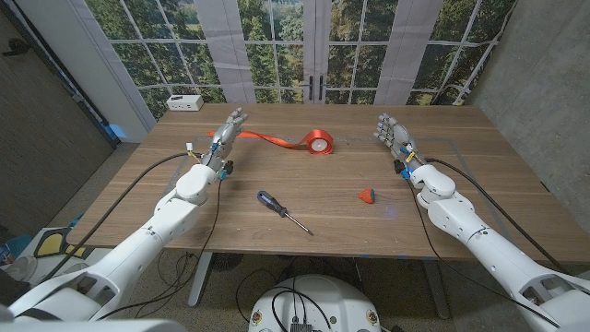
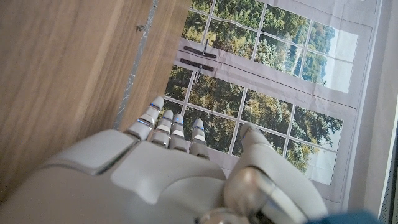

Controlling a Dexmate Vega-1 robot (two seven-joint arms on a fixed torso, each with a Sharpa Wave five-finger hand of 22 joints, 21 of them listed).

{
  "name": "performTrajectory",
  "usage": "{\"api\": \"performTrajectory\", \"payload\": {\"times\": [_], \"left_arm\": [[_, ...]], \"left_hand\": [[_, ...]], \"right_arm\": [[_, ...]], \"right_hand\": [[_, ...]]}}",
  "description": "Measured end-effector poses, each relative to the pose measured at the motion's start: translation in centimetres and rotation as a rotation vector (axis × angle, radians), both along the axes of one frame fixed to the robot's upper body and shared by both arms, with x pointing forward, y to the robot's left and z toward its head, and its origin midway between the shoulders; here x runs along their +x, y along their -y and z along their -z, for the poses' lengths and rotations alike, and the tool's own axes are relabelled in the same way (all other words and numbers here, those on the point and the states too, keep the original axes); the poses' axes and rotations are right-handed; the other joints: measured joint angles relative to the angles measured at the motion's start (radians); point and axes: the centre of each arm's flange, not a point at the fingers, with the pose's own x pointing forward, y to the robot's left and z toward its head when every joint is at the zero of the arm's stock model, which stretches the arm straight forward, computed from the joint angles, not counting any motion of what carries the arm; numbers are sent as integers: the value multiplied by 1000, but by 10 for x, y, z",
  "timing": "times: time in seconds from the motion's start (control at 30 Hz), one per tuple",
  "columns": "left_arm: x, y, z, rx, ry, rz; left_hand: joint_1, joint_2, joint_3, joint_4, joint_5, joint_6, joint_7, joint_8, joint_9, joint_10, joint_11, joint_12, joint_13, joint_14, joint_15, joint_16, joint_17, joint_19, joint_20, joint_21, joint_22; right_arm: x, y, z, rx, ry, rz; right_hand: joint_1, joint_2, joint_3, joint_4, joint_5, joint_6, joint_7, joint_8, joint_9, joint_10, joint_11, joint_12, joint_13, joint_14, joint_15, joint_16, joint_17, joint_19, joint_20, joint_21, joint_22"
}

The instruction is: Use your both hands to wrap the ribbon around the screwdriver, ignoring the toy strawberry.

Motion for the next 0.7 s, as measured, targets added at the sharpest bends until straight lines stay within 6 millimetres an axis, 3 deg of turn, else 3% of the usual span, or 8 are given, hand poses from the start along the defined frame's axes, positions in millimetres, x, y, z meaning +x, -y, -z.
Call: {"api": "performTrajectory", "payload": {"times": [0.7], "left_arm": [[-42,-6,-19,293,143,-154]], "left_hand": [[0,-8,-11,-20,0,9,-9,0,-5,2,-9,-6,-1,-7,-7,0,0,0,0,0,0]], "right_arm": [[-16,-14,3,3,20,14]], "right_hand": [[12,-1,4,-12,-2,24,-1,4,0,22,14,0,0,12,12,8,0,14,14,-4,0]]}}
